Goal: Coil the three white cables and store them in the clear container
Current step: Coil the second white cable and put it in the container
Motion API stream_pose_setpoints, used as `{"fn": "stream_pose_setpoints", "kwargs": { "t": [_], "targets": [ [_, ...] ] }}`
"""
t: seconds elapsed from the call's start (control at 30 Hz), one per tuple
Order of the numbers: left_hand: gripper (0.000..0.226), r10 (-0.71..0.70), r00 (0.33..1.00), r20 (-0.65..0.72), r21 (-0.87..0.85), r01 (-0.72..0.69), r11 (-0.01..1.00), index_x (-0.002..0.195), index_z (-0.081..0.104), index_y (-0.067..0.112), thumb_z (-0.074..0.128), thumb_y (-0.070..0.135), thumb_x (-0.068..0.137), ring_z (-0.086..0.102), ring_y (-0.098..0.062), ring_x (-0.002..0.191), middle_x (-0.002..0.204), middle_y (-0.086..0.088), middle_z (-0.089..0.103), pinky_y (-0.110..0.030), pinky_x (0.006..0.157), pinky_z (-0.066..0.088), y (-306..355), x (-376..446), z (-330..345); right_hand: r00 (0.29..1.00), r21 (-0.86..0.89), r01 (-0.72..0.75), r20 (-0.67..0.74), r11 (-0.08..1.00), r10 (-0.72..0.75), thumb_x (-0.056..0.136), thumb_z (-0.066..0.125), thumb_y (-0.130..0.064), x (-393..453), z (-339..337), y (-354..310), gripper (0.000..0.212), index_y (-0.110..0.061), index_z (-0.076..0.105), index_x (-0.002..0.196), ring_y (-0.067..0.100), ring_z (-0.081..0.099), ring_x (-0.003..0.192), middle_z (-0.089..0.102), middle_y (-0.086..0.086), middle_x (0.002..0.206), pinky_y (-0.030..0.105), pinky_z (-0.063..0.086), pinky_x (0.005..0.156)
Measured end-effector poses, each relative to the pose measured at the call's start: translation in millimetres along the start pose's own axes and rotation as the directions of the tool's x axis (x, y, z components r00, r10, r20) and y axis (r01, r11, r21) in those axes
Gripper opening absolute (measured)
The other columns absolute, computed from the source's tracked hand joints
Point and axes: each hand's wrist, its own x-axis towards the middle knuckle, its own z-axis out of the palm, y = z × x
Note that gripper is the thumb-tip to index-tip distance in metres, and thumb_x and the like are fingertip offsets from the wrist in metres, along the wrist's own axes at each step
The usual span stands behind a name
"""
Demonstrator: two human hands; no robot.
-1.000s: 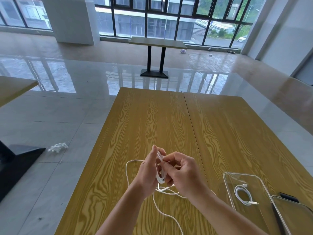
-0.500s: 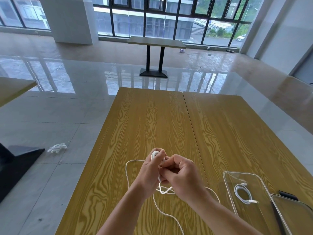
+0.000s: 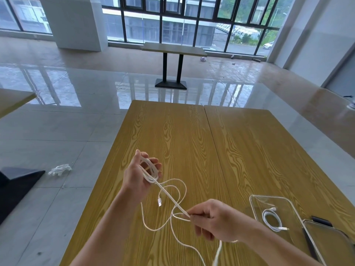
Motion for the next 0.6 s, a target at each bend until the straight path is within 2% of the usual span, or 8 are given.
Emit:
{"fn": "stream_pose_setpoints", "kwargs": {
  "t": [0.07, 0.13, 0.23, 0.43, 0.6],
  "targets": [
    [0.035, -0.004, 0.999, 0.038, 0.028, 0.003, 1.0, 0.086, 0.057, 0.015, 0.043, 0.043, 0.102, 0.065, -0.027, 0.071, 0.079, -0.011, 0.067, -0.039, 0.062, 0.051, 5, 1, 0, 0.998, -0.061, -0.06, 0.019, 0.996, 0.061, 0.103, 0.052, -0.032, 1, -4, -2, 0.02, -0.037, 0.071, 0.101, 0.005, 0.056, 0.055, 0.07, -0.003, 0.079, 0.018, 0.048, 0.053],
    [0.036, -0.015, 0.996, 0.092, 0.079, 0.008, 0.997, 0.085, 0.058, 0.016, 0.043, 0.044, 0.102, 0.064, -0.027, 0.073, 0.08, -0.01, 0.067, -0.039, 0.063, 0.05, 5, 2, 2, 0.992, -0.148, -0.127, -0.019, 0.981, 0.126, 0.102, 0.053, -0.033, 6, -8, -5, 0.024, -0.026, 0.072, 0.089, 0.008, 0.054, 0.054, 0.068, -0.003, 0.077, 0.021, 0.047, 0.052],
    [0.035, -0.021, 0.988, 0.156, 0.151, -0.003, 0.989, 0.087, 0.059, 0.016, 0.042, 0.042, 0.102, 0.063, -0.026, 0.075, 0.082, -0.01, 0.067, -0.038, 0.065, 0.047, 1, 0, 7, 0.976, -0.228, -0.2, -0.128, 0.953, 0.174, 0.1, 0.053, -0.028, 15, -10, -9, 0.026, -0.011, 0.071, 0.09, 0.009, 0.052, 0.055, 0.063, -0.003, 0.072, 0.023, 0.045, 0.051],
    [0.035, -0.045, 0.972, 0.231, 0.28, -0.022, 0.96, 0.101, 0.063, 0.016, 0.041, 0.042, 0.102, 0.064, -0.025, 0.079, 0.09, -0.01, 0.067, -0.04, 0.07, 0.048, -9, -3, 10, 0.924, -0.145, -0.169, -0.367, 0.975, 0.106, 0.098, 0.055, -0.03, 21, -16, -13, 0.023, -0.021, 0.071, 0.085, 0.006, 0.057, 0.059, 0.065, -0.008, 0.088, 0.018, 0.048, 0.051],
    [0.036, -0.056, 0.962, 0.266, 0.372, -0.048, 0.927, 0.108, 0.063, 0.013, 0.038, 0.04, 0.104, 0.065, -0.023, 0.08, 0.088, -0.008, 0.065, -0.038, 0.072, 0.052, -19, -8, 13, 0.884, 0.0, -0.097, -0.46, 0.995, 0.086, 0.097, 0.058, -0.031, 24, -20, -19, 0.02, -0.021, 0.072, 0.085, 0.004, 0.056, 0.053, 0.065, -0.006, 0.077, 0.018, 0.05, 0.051]
  ]
}}
